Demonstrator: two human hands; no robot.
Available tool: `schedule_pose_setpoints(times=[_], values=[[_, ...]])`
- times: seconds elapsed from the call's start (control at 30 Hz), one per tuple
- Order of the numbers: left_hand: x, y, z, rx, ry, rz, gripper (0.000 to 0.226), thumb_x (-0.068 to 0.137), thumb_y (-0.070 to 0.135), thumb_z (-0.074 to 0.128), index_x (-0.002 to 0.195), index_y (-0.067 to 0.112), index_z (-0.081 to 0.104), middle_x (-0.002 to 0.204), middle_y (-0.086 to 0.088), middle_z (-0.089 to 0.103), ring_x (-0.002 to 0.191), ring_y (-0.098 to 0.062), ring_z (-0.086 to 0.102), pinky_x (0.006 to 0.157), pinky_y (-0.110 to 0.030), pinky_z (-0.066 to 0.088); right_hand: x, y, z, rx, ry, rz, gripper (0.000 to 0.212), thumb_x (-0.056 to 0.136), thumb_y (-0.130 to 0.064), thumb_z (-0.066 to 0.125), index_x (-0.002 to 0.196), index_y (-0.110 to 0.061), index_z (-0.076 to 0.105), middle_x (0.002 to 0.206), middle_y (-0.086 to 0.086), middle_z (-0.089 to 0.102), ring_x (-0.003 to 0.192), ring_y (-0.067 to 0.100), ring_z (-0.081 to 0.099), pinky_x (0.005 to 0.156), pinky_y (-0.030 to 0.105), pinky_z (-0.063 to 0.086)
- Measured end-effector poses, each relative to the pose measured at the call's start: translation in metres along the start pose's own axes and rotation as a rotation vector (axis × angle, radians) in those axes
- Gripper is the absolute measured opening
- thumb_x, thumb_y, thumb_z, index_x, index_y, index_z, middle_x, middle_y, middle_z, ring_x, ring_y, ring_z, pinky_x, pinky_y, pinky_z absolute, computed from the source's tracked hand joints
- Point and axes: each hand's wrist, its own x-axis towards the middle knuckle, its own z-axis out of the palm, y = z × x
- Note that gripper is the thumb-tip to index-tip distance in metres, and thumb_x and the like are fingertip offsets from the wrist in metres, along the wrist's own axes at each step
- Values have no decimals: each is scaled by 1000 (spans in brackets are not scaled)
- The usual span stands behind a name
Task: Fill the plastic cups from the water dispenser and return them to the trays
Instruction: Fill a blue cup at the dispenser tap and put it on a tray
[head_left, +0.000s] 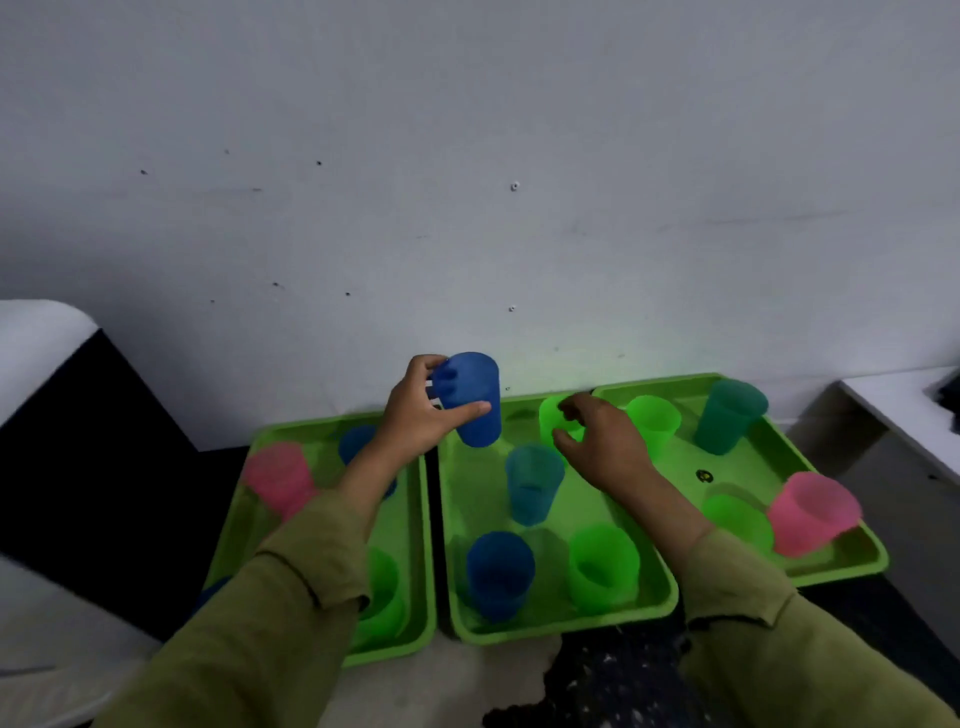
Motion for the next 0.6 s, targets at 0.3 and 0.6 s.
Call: schedule_pose_setpoints(times=[0.3,0.6], values=[[-93,12,-70,13,-63,152,76,58,39,86,122,25,47,117,9,56,98,-1,59,74,-16,52,-78,-116,42,409,-93,-29,77,64,-26,83,128,-15,43,125,0,58,113,10,55,90,19,42],[-163,-12,-116,-62,-140,123,85,48,49,84,122,28,48,113,15,59,99,2,61,79,-19,54,-142,-164,79,642,-45,-26,60,65,-16,83,115,-9,51,105,1,63,97,19,62,80,24,52]])
